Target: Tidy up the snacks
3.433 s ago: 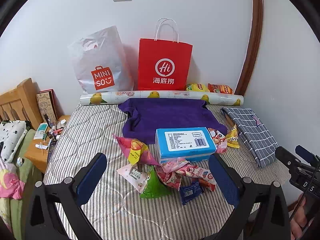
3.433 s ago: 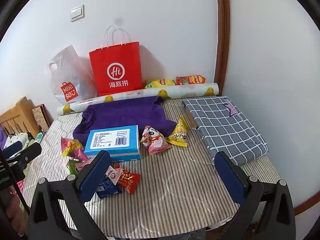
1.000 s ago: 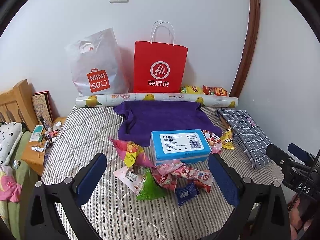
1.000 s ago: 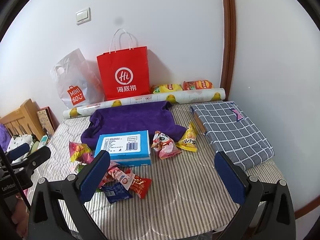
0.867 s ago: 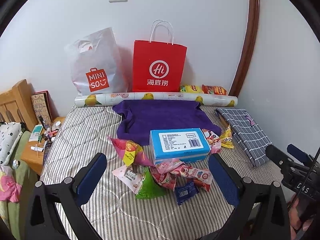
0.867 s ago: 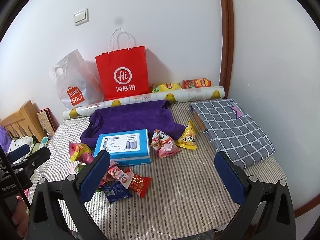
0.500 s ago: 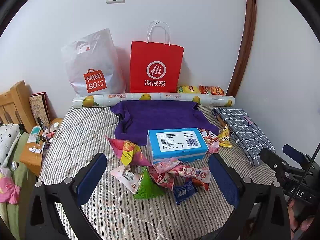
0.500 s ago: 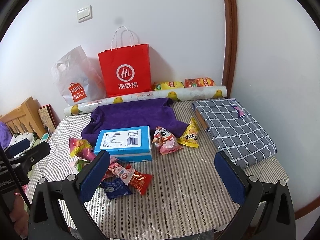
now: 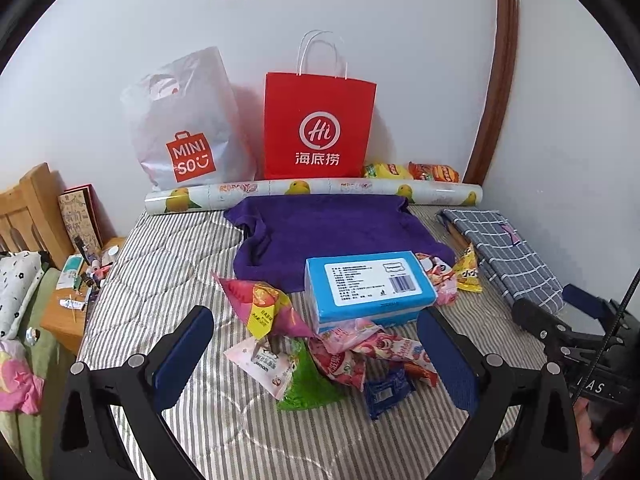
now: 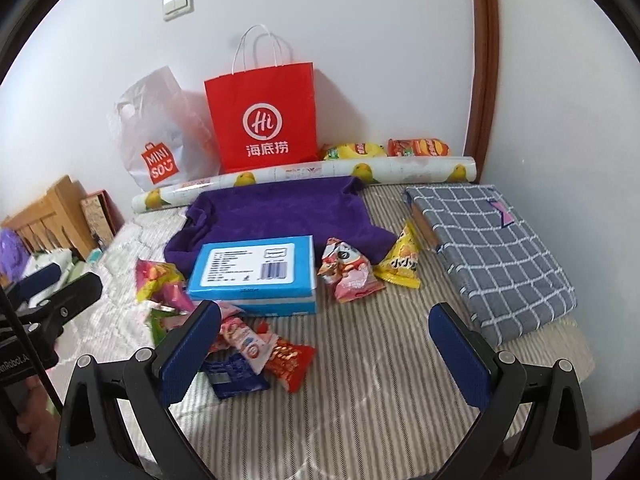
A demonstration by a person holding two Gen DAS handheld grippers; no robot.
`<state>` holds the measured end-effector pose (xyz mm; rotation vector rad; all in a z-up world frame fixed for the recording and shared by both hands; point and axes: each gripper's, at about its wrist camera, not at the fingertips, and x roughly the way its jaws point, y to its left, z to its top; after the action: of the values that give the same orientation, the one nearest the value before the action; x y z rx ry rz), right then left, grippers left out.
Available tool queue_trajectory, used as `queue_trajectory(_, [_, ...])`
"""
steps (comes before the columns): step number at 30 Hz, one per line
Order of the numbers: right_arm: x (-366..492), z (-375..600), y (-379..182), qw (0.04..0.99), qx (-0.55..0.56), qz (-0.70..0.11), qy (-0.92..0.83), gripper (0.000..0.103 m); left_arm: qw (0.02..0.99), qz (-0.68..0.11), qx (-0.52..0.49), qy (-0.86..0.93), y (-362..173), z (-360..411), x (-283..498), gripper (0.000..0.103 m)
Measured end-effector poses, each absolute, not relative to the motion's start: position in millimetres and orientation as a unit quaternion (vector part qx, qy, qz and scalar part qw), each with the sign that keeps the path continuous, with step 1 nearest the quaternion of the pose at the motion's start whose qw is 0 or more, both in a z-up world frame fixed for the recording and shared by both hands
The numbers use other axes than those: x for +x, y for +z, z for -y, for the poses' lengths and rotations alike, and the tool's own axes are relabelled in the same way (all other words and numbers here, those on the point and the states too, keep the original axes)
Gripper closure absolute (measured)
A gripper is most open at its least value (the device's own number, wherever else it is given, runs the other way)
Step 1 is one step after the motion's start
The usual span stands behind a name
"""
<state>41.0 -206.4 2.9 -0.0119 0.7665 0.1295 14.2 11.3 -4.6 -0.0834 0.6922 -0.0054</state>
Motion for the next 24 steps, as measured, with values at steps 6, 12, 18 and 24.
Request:
queue_trajectory(6, [61,215,-7,0.929,-0.018,-0.367,0.052,0.001,0.936,-0.350,-0.040,0.003,-19,-17,35,0.001])
queue_trajectory(12, [84,237,-20,0.928,-0.034,-0.371,0.024,0.001,0.930,-0.366,-0.040,0.016,-37,-28,55,0.001])
queue_trajectory(18, [109,264,-45,0.920,-0.028,-0.391,-0.004,0.001,0.921,-0.385,-0.054,0.025,-61,-41,75,0.001])
queue_trajectory(24, [138,282,-73,0.910,-0.005,-0.414,-0.003,0.004,0.915,-0.399,-0.055,0.033,-76,-49,87,0.001])
